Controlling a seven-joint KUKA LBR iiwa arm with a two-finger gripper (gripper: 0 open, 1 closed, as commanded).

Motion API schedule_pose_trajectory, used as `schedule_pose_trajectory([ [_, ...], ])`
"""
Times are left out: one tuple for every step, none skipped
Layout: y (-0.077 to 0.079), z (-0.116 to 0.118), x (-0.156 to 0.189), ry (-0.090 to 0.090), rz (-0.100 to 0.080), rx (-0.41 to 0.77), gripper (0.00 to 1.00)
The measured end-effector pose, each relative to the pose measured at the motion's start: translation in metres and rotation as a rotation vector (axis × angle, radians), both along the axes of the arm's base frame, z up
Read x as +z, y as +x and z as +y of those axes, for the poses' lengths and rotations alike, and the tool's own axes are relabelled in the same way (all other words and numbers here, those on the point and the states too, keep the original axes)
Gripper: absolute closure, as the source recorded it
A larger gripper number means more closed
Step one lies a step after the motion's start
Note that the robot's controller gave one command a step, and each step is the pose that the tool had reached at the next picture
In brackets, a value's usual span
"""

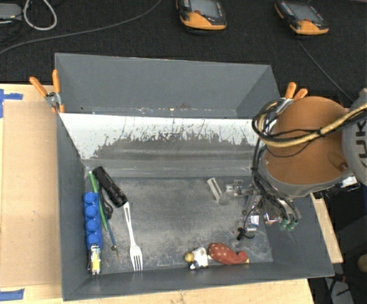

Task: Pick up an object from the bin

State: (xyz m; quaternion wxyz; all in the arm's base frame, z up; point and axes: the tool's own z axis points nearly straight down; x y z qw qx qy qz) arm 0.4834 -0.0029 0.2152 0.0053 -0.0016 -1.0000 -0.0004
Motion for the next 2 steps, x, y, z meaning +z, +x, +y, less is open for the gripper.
schedule_pose_trajectory([
  [0.002,0.0,0.004,0.0,-0.008,0.0,0.0],
  [-0.005,-0.018,-0.076,0.0,-0.009,0.107,0.0],
])
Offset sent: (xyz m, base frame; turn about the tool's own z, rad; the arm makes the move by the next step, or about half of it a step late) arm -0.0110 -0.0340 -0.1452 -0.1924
